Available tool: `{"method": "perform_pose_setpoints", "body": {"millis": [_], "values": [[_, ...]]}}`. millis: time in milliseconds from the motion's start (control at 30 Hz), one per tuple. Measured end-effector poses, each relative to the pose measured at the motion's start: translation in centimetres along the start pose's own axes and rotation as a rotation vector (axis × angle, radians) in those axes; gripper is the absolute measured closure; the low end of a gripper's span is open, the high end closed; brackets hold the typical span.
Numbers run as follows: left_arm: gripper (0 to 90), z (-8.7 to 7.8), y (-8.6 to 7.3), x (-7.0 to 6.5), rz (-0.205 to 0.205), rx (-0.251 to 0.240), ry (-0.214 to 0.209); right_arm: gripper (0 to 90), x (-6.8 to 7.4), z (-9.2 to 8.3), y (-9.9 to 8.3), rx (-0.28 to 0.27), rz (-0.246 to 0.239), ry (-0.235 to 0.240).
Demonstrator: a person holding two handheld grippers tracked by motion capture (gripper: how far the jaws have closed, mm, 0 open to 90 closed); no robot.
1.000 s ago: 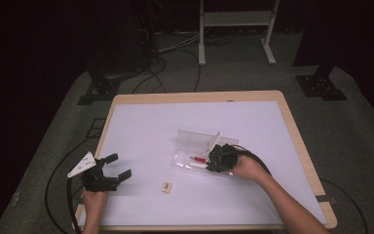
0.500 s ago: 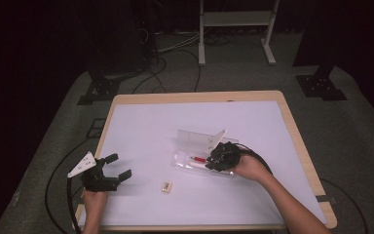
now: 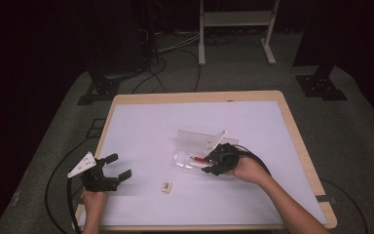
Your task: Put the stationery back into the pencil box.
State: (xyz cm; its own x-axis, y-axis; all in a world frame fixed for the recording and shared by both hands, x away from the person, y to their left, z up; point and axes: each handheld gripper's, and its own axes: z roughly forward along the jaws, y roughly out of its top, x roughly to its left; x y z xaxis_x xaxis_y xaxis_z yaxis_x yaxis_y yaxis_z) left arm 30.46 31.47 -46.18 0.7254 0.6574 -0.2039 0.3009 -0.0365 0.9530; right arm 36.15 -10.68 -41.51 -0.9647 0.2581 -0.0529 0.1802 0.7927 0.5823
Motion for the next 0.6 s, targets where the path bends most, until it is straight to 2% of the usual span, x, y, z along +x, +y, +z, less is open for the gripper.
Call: {"method": "perform_pose_setpoints", "body": {"millis": [233, 600], "values": [[0.0, 0.00, 0.00, 0.00, 0.000, 0.001, 0.000, 50.9, 0.58, -0.05, 0.49, -0.020, 0.001, 0.017], [0.0, 0.00, 0.00, -0.01, 0.000, 0.001, 0.000, 45.8, 1.07, 0.12, 1.04, -0.034, 0.012, 0.038]]}}
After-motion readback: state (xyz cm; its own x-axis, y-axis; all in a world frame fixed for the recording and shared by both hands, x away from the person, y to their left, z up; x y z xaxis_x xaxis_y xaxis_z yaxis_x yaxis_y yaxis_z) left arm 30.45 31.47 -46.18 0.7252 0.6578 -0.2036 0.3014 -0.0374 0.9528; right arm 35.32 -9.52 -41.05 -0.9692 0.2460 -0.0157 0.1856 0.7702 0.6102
